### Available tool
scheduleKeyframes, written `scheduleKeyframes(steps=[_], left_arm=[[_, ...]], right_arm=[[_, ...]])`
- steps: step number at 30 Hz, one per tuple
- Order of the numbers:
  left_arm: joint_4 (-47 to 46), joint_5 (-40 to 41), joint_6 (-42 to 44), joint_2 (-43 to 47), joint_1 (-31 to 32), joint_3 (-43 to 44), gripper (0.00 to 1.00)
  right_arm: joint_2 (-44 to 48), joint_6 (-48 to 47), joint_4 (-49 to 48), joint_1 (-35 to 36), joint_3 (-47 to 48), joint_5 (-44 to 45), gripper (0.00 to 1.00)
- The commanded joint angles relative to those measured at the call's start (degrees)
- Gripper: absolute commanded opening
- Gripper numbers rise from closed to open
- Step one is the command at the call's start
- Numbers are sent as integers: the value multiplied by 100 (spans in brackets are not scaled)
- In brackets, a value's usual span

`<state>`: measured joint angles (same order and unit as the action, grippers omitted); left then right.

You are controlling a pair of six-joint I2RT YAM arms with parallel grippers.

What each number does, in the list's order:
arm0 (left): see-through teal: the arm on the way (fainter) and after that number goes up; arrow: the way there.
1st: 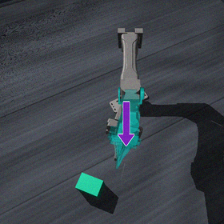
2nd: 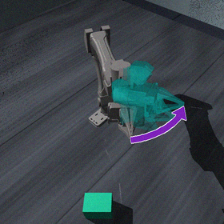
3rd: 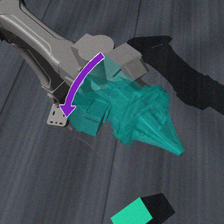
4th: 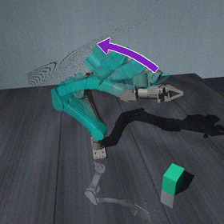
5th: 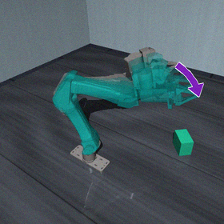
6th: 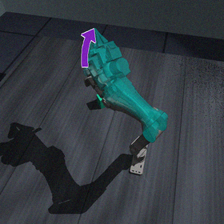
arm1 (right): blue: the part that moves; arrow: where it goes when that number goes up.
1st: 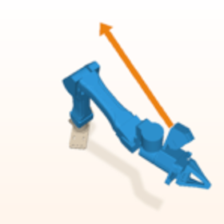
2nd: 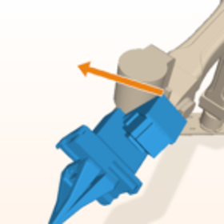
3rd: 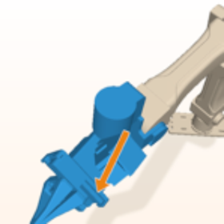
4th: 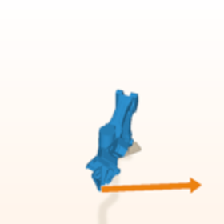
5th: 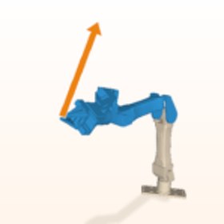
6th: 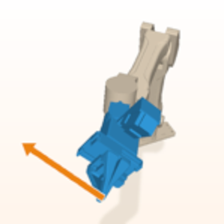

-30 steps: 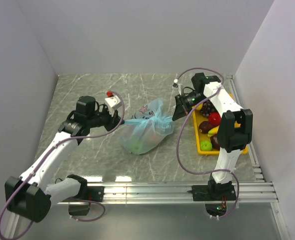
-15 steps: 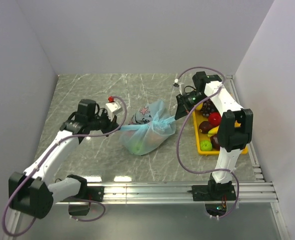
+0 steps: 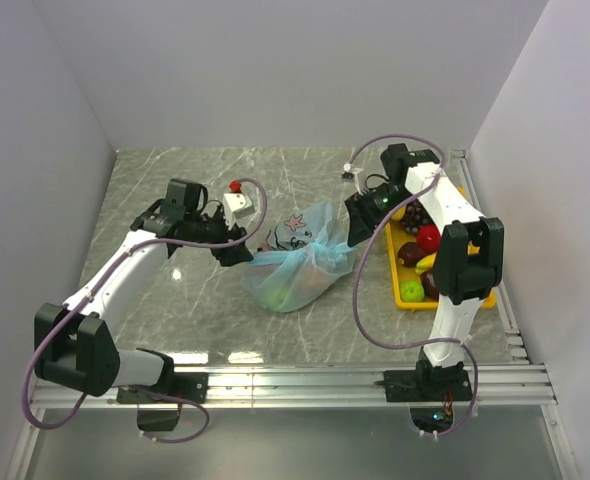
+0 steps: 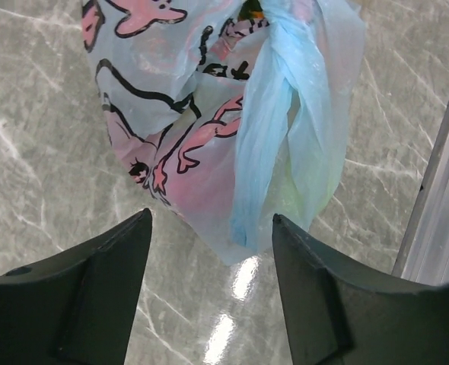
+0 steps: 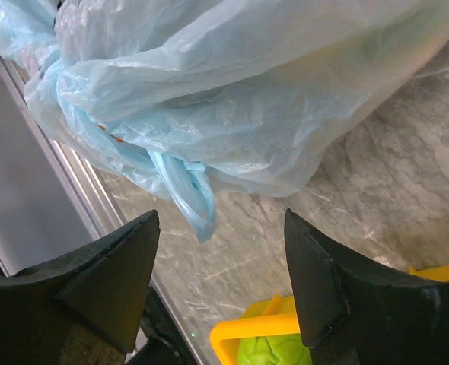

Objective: Place the fake fruits into the plastic bag and tie a complex knot

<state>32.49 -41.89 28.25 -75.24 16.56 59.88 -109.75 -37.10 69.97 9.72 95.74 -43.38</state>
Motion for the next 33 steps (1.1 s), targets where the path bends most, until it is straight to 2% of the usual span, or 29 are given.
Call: scheduleKeyframes(steps=[1, 9, 10, 12, 13, 14, 15, 17, 18, 21, 22, 23, 28, 33], left_arm=[[362, -443, 400, -139, 58, 340, 70], [556, -347, 699, -429, 479, 454, 72], [583, -303, 778, -482, 532, 481, 71], [478, -197, 744, -588, 699, 499, 71], [399, 12, 665, -640, 769, 481, 71], [268, 110, 664, -728, 909, 498, 70], [180, 206, 612, -763, 954, 507, 70], [-58, 601, 480, -904, 1068, 481, 65], [-163, 699, 445, -974, 1086, 507, 60], [-164, 998, 323, -1255, 1104, 656, 24], [-138, 1059, 278, -1282, 1069, 726, 4], [-86, 1051, 260, -1256, 973, 736, 0], [335, 1121, 119, -529, 385, 377, 0], [846, 1753, 189, 167, -380, -46, 0]], right_arm=[[16, -420, 262, 223, 252, 163, 73], [-274, -614, 297, 443, 304, 488, 56], [-335, -640, 376, 452, 331, 479, 48], [-380, -711, 455, 487, 454, 462, 38], [-380, -719, 499, 496, 480, 453, 24], [-380, -746, 517, 505, 524, 444, 19], [-371, -746, 543, 505, 550, 444, 9], [-319, -746, 552, 505, 568, 462, 0], [-249, -763, 578, 505, 568, 470, 0], [-39, -746, 483, 488, 472, 505, 0], [24, -728, 412, 496, 393, 549, 0], [103, -615, 299, 479, 340, 741, 0], [595, -123, -642, 102, 103, 1620, 0], [876, -78, -1256, -154, 59, 2691, 0]])
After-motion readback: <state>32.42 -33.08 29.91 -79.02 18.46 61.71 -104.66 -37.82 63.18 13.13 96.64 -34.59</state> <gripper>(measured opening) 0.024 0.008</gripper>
